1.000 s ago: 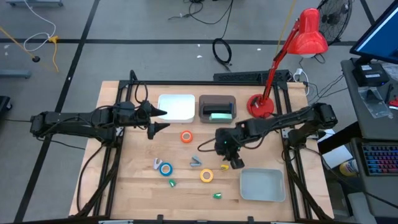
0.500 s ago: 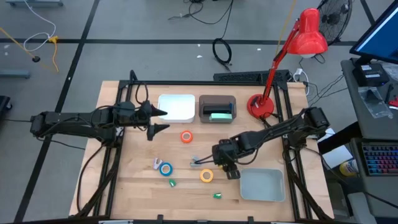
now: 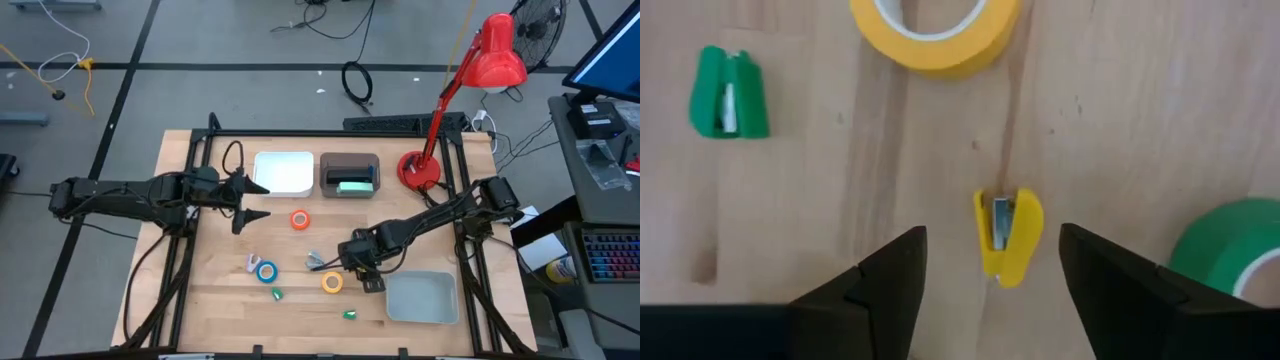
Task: Pick and place Stapler, Stapler remover, tape
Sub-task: Put the yellow stapler into the black bin
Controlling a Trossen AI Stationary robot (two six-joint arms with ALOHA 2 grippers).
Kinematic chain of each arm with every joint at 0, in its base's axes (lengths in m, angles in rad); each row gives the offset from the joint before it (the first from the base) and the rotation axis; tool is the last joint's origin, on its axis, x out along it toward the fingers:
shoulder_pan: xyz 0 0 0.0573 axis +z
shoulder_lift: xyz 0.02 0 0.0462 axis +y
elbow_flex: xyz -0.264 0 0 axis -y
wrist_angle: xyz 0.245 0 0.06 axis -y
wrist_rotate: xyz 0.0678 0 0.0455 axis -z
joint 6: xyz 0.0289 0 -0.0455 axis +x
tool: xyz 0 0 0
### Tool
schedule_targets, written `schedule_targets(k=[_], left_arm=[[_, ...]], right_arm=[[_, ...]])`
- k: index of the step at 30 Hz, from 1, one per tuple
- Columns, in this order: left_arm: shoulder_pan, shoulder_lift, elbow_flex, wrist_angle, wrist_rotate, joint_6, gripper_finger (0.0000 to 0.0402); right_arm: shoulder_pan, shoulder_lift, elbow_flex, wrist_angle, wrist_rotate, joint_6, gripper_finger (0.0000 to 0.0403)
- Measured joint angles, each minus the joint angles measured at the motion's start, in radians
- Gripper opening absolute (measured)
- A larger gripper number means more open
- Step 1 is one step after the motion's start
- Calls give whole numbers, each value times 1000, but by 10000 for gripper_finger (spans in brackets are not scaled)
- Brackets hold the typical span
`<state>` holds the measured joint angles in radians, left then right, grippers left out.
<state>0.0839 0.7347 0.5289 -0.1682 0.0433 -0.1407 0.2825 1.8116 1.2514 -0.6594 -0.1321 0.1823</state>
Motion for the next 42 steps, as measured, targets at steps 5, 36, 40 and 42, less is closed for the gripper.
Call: schedule_targets(k=[5,36,40,42], left_arm=[[-18,0,0,-8,0,-1,333],[-23,0,-1,-11,-1,1,333],[-23,0,-1,-14,-2,0,333],[-23,0,-1,-14,-2,0,333]], right_arm=[[-1,3,0,-8,6,5,224],[0,93,3,-1,32,18,217],[-2,93,2,-1,39,15,192],[-4,93,2,-3,39,15,176]])
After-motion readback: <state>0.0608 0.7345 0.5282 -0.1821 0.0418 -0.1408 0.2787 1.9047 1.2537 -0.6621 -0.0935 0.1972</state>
